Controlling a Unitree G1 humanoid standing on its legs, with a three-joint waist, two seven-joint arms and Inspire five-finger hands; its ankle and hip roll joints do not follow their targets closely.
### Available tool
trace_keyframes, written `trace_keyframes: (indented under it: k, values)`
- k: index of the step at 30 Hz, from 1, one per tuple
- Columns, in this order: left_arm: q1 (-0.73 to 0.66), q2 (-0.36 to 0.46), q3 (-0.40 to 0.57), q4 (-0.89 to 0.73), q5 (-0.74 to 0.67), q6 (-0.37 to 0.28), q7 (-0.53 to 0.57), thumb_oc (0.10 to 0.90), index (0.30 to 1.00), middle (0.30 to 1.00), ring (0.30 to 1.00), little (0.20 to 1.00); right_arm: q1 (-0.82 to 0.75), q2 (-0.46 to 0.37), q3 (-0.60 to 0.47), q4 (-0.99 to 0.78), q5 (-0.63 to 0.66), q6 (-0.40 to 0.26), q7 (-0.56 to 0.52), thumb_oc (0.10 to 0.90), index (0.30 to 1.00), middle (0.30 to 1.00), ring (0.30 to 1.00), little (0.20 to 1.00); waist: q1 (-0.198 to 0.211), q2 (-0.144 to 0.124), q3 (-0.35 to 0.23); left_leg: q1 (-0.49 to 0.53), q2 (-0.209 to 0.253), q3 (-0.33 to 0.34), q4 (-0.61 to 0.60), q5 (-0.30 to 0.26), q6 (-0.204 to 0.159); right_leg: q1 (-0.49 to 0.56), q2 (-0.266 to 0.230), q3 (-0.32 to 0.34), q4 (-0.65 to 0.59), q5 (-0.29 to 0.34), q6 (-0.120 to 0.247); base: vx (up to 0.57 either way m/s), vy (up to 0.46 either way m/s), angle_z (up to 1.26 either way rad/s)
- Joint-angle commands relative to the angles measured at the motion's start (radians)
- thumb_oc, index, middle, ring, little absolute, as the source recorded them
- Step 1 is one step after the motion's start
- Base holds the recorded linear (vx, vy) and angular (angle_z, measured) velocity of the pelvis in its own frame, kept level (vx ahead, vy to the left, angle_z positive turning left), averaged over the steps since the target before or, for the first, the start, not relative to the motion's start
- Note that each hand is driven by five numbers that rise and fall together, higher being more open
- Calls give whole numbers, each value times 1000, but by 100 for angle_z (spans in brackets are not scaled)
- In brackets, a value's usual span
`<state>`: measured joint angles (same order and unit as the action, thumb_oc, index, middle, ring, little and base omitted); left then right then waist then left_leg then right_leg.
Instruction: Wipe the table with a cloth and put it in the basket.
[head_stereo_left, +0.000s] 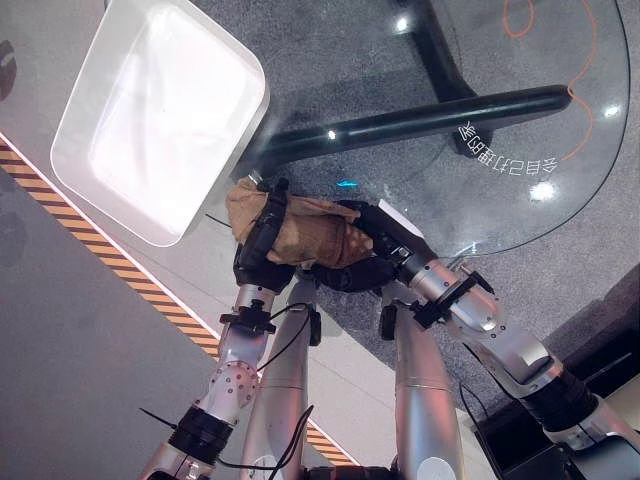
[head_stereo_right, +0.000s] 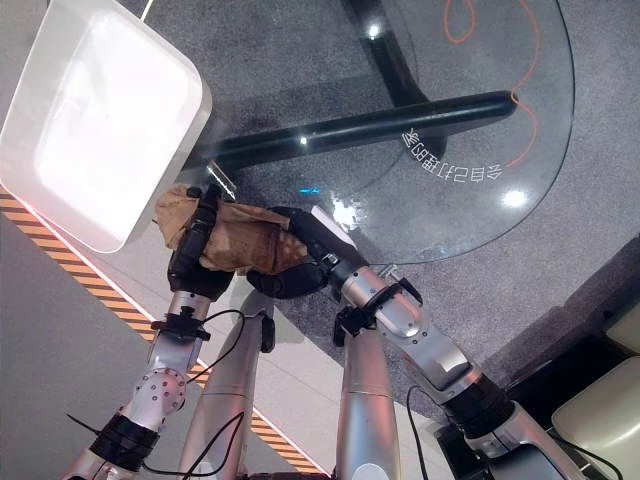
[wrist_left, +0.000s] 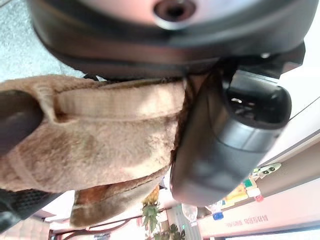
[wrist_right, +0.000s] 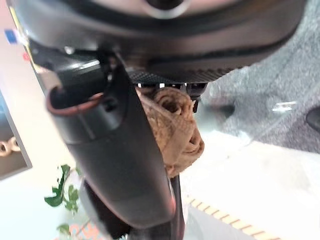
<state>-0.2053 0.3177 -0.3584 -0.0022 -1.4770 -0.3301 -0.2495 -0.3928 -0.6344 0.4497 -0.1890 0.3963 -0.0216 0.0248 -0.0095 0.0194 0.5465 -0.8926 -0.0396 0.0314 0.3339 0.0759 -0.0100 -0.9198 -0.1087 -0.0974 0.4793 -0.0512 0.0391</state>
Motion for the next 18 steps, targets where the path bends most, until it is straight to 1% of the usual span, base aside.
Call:
trace_keyframes:
  k: [1, 6, 14, 16, 18]
  values:
    - [77, -5, 26, -184, 67, -7, -108, 100, 300, 300, 300, 200, -27, 23, -134, -184, 57, -175, -50, 800, 900, 900, 900, 900, 6, 2, -27, 40, -58, 27, 43, -113, 51, 31, 73, 13, -91, 70, 42, 0, 0, 0]
    - [82, -8, 36, -186, 73, -5, -111, 100, 300, 300, 300, 200, -7, 32, -163, -193, 62, -186, -70, 800, 900, 900, 900, 900, 1, 2, -27, 36, -55, 29, 45, -116, 50, 25, 73, 16, -87, 68, 42, 3, -1, -1]
    - [94, -13, 48, -187, 76, -1, -123, 100, 300, 300, 300, 200, 25, 41, -178, -188, 60, -198, -58, 800, 900, 900, 900, 900, -2, 2, -27, 38, -53, 34, 41, -117, 49, 28, 73, 17, -93, 68, 42, 0, -1, -2]
    - [97, -14, 49, -187, 74, -20, -131, 100, 300, 300, 300, 200, 28, 41, -179, -187, 65, -198, -53, 800, 900, 900, 900, 900, -3, 2, -27, 41, -52, 34, 37, -114, 47, 32, 74, 19, -96, 69, 42, 0, 0, 0]
    - [97, -13, 60, -194, 86, -59, -144, 100, 300, 300, 300, 200, 30, 41, -178, -190, 67, -189, -51, 800, 900, 900, 900, 900, -3, 3, -27, 45, -51, 36, 35, -114, 47, 34, 75, 20, -96, 67, 41, 0, 0, 0]
